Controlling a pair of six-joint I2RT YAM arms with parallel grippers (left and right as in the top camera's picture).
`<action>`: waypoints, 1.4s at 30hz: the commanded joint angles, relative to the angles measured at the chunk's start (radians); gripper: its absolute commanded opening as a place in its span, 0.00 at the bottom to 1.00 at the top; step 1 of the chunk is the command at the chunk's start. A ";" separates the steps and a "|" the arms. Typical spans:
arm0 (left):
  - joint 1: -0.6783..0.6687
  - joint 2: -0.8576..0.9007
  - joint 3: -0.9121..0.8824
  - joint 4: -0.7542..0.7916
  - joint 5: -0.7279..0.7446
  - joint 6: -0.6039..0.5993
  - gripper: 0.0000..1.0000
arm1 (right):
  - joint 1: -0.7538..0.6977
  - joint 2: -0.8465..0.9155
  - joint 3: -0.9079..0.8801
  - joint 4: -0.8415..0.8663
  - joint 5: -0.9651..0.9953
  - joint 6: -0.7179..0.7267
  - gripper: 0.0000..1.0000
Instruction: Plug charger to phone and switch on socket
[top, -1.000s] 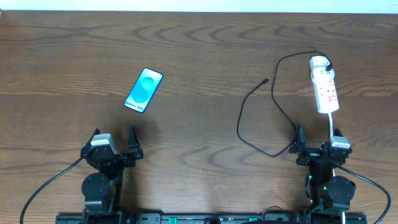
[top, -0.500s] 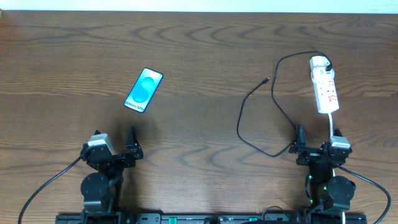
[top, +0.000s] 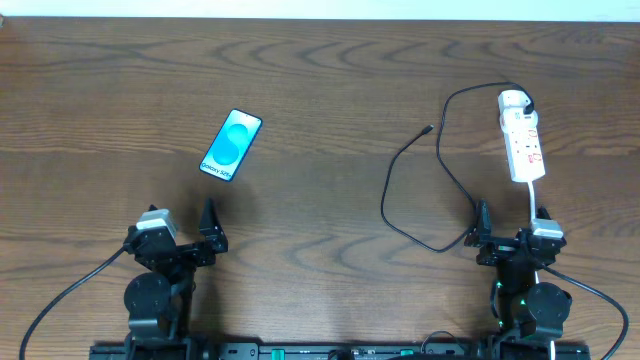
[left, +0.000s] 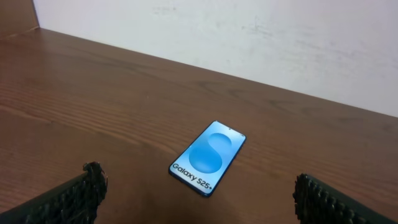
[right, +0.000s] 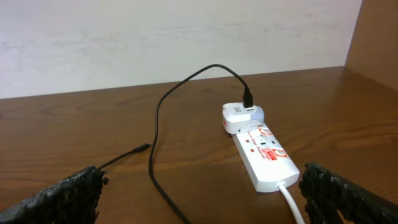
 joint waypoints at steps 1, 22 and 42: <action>0.004 0.024 0.054 0.002 -0.008 -0.010 0.98 | 0.008 0.002 -0.001 -0.004 0.000 0.009 0.99; 0.004 0.108 0.116 0.001 -0.008 -0.010 0.98 | 0.008 0.013 -0.001 -0.004 0.000 0.009 0.99; 0.004 0.108 0.117 0.001 -0.008 -0.021 0.98 | 0.008 0.013 -0.001 -0.004 0.000 0.009 0.99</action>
